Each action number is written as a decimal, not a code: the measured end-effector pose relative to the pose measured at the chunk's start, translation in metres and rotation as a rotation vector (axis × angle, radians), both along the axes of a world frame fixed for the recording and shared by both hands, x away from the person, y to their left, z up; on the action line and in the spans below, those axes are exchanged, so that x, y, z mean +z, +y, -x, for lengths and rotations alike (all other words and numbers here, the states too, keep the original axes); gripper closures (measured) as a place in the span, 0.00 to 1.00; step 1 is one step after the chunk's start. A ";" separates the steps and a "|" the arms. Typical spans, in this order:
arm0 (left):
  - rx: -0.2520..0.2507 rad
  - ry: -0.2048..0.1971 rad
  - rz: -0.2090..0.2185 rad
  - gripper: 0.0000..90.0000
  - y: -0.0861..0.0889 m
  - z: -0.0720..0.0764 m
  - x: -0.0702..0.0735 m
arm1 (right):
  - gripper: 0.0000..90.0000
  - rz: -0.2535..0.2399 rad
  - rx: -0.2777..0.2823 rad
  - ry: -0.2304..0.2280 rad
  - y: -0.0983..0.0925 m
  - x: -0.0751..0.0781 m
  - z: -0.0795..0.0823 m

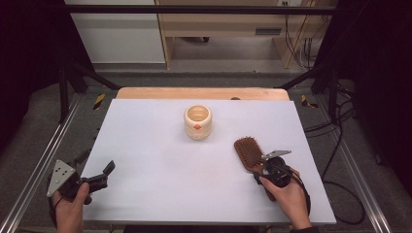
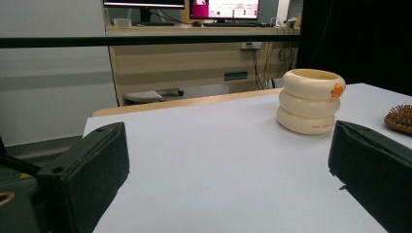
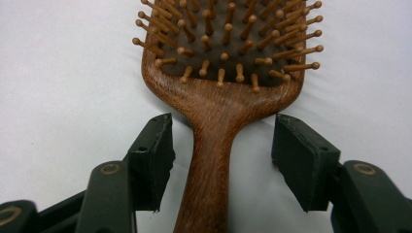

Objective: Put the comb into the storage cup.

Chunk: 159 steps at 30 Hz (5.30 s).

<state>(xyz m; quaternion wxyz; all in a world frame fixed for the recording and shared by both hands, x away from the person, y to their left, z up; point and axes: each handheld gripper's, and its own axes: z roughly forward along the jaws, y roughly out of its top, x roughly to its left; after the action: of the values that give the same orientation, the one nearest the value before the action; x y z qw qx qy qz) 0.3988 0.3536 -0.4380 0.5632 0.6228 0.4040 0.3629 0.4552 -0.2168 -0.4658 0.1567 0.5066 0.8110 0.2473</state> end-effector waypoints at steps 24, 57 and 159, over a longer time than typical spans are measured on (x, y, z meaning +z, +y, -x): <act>0.003 0.002 0.012 0.01 0.001 0.001 0.000 | 0.61 0.046 0.064 0.083 -0.004 0.007 -0.011; -0.003 0.001 0.006 0.01 -0.001 0.001 0.000 | 0.81 0.088 0.081 0.155 0.001 0.011 -0.016; -0.409 0.144 0.174 0.03 -0.222 -0.058 0.088 | 0.81 -0.417 0.255 -0.482 0.057 0.059 0.011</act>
<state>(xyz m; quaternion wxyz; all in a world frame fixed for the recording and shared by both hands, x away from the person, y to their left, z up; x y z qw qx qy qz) 0.4565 0.1320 -0.3505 0.6464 0.6651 0.3382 0.1598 0.4437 -0.1599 -0.4065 0.2047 0.3492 0.7395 0.5378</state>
